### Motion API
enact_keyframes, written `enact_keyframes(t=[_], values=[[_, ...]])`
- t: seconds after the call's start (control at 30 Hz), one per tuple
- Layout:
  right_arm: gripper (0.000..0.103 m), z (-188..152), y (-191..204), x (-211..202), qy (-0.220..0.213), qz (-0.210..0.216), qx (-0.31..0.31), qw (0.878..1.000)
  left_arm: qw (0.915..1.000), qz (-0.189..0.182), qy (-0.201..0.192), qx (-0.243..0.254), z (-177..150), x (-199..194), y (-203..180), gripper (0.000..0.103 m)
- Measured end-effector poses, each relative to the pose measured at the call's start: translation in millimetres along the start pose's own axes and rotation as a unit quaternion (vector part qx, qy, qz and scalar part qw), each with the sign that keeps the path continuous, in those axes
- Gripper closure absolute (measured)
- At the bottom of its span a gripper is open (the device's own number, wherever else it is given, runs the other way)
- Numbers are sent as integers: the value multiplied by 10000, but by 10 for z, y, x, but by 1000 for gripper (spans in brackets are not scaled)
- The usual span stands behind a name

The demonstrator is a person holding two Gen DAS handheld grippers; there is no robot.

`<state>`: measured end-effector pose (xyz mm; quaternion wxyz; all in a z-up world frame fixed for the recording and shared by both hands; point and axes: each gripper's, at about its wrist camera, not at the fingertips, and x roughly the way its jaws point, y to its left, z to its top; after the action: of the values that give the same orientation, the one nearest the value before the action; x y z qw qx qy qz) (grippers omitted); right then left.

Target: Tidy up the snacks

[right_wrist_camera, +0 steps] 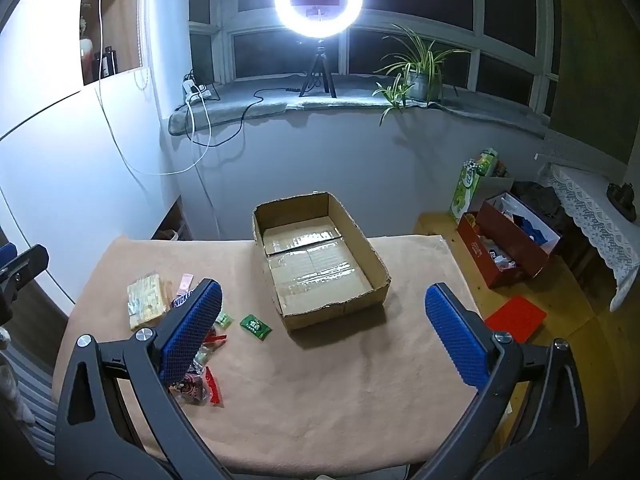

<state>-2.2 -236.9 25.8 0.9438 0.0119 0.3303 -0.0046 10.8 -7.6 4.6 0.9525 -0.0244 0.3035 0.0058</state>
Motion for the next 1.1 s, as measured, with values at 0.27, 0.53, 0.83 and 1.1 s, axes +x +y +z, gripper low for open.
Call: enact_keyframes(t=[0.27,0.53,0.83,1.1], values=[[0,-2,-4,-2,0,9,-2,10000,10000,-4,-57,-69,-54,-72,42,2],[0,-4,-9,-4,11,20,-11,10000,10000,-28,-39,-70,-58,-65,46,2],[0,5,31,23,21,25,-52,10000,9999,1,-36,-98,-71,-68,67,2],[0,4,30,37,68,47,-47,10000,10000,-22,-6,-86,-85,-53,82,2]])
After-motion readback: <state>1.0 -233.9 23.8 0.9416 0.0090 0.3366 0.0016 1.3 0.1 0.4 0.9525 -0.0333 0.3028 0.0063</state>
